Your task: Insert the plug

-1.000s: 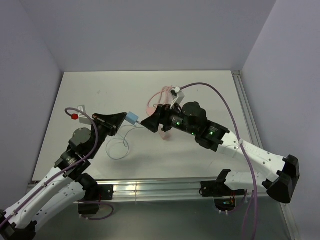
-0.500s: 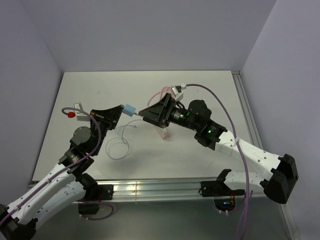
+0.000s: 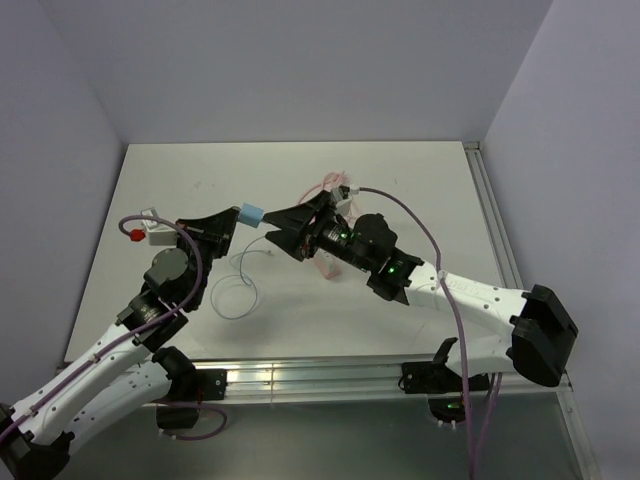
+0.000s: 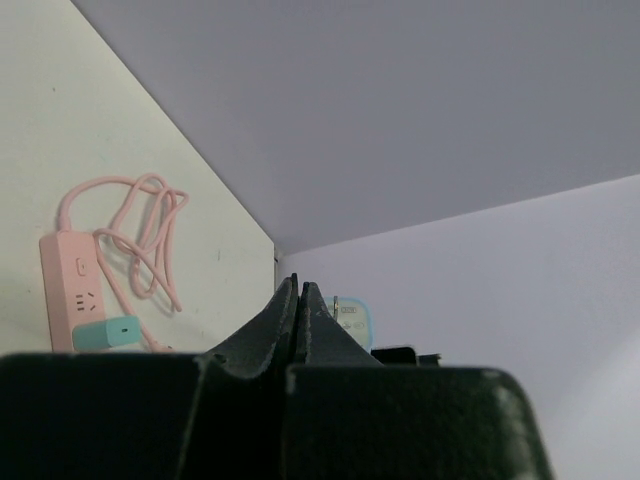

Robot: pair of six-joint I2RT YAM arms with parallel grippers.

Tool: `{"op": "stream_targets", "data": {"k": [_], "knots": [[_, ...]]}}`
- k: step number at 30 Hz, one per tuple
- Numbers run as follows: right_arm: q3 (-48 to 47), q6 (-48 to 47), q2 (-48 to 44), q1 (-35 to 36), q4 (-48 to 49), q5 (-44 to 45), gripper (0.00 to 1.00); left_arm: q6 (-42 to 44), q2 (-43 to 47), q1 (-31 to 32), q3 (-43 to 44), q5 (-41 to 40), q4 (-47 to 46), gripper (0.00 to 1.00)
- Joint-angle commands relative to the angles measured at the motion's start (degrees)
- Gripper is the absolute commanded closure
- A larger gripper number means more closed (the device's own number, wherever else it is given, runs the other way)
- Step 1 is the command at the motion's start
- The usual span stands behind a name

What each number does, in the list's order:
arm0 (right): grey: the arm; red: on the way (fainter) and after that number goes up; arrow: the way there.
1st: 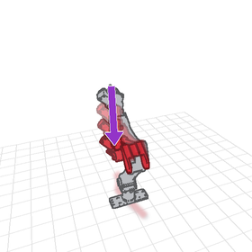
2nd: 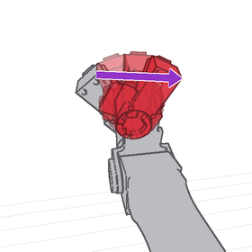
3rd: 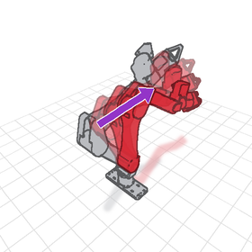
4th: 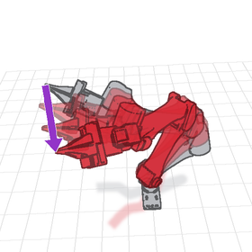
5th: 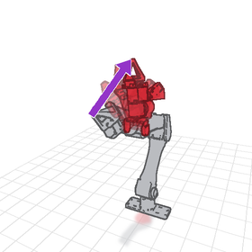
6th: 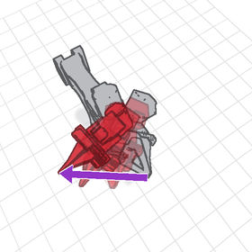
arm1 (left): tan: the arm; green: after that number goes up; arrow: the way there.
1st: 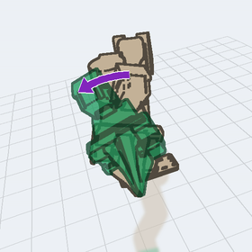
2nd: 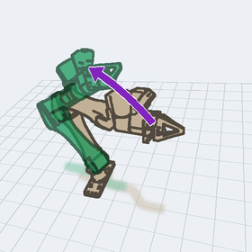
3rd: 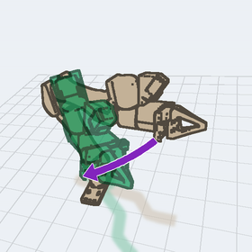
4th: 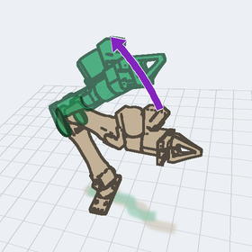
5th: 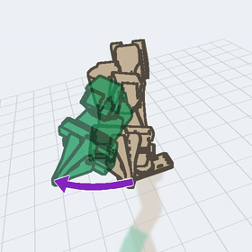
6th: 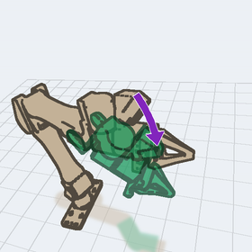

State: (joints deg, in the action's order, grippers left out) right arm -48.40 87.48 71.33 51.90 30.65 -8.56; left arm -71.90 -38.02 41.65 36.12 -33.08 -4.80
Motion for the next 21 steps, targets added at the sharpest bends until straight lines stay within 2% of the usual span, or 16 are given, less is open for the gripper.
{"op": "stream_targets", "data": {"k": [1, 8, 13, 21], "knots": [[-1.8, 5.2, 2.9, 1.6, 4.4, 4.4, 0.26, -1.8, 0.8, 0.7, 2.0, -3.3, 0.0, 1.0], [-2.6, 9.4, 7.7, 3.7, 9.2, 7.5, 0.27, -0.8, 2.5, 1.3, 0.8, -3.8, -1.4, 1.0], [-3.7, 7.6, 7.8, 4.4, 8.1, 10.7, 0.23, 1.4, 3.4, 1.4, 1.0, -2.8, -1.8, 1.0], [-7.2, 6.9, 10.1, 5.1, 7.0, 11.1, 0.21, 1.8, 3.7, 1.4, -0.1, -0.8, -2.1, 1.0]]}}
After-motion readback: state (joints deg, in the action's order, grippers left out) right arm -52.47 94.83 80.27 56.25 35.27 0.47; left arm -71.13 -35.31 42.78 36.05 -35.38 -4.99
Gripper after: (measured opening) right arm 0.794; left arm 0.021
